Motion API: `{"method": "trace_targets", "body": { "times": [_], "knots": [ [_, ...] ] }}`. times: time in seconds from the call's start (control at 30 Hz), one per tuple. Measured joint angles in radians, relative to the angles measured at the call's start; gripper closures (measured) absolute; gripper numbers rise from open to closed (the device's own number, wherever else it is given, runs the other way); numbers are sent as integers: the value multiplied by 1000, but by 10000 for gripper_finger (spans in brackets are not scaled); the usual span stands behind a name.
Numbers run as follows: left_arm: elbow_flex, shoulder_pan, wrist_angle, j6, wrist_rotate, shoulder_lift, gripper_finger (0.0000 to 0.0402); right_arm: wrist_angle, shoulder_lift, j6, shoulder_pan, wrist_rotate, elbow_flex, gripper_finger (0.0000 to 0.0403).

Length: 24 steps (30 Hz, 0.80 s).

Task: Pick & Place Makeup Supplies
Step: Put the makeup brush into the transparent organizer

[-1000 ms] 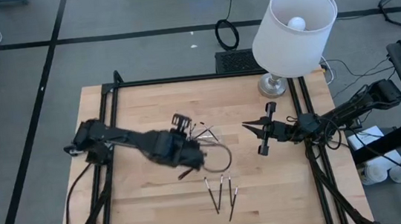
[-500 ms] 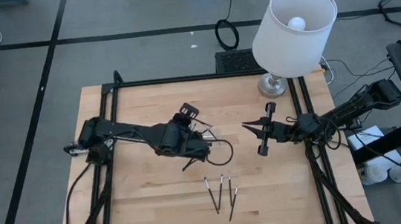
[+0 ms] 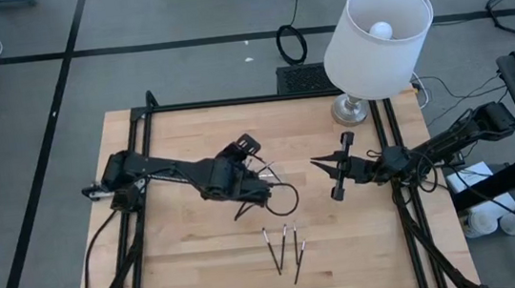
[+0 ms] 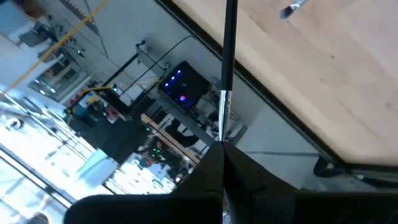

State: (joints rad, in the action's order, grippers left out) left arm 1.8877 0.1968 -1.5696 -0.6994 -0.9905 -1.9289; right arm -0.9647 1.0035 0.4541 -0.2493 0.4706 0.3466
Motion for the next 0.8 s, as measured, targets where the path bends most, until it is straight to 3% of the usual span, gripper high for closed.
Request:
{"method": "trace_targets", "body": {
  "times": [0.23,0.8],
  "knots": [
    [-22,16,26,-96,-38,-38,401,13,0,0,0,0,0,383],
    [-47,54,3,-76,-27,-205,401,14,0,3,0,0,0,383]
  ]
}}
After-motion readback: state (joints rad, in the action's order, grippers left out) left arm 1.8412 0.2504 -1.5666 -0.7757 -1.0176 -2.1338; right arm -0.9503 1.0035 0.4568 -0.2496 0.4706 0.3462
